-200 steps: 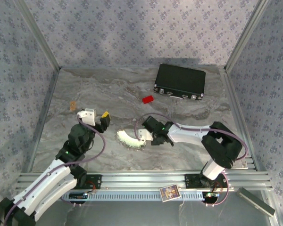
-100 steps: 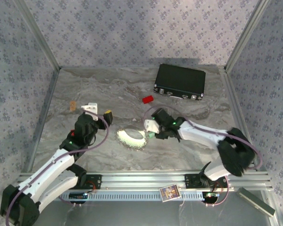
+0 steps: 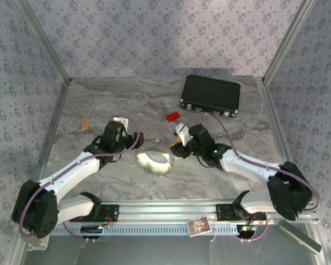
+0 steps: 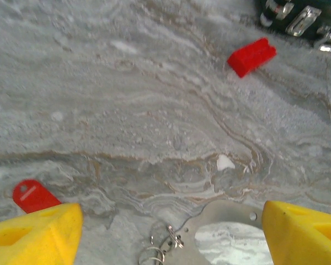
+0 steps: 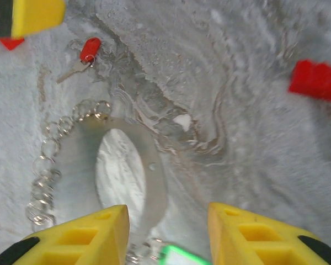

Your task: Put the keys on the keyring

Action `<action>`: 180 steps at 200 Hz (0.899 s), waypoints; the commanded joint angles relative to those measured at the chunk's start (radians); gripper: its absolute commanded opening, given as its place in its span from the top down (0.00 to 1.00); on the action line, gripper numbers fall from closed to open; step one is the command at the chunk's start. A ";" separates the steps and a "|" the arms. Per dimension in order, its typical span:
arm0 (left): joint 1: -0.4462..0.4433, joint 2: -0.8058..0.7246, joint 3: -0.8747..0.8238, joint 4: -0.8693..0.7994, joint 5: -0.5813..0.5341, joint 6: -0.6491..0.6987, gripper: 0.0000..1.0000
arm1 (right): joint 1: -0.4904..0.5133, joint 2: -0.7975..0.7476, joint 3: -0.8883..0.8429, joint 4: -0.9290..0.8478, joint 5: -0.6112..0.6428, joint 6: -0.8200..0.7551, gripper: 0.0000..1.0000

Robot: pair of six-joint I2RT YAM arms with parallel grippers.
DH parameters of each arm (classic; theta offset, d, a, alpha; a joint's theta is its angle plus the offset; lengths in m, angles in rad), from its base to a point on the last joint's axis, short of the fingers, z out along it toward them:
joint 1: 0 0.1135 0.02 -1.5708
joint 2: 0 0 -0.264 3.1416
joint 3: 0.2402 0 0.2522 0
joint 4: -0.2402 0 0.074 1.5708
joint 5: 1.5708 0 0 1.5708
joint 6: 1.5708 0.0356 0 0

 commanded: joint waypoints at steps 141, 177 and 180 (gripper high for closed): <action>0.225 -0.201 -0.087 -0.275 -0.246 -0.390 0.17 | 0.185 0.699 0.851 -0.662 0.051 0.093 0.63; 0.238 -0.254 -0.116 -0.281 -0.259 -0.403 0.18 | 0.194 0.818 0.997 -0.746 0.063 0.103 0.64; 0.238 -0.256 -0.118 -0.281 -0.258 -0.403 0.18 | 0.194 0.827 1.007 -0.750 0.064 0.105 0.64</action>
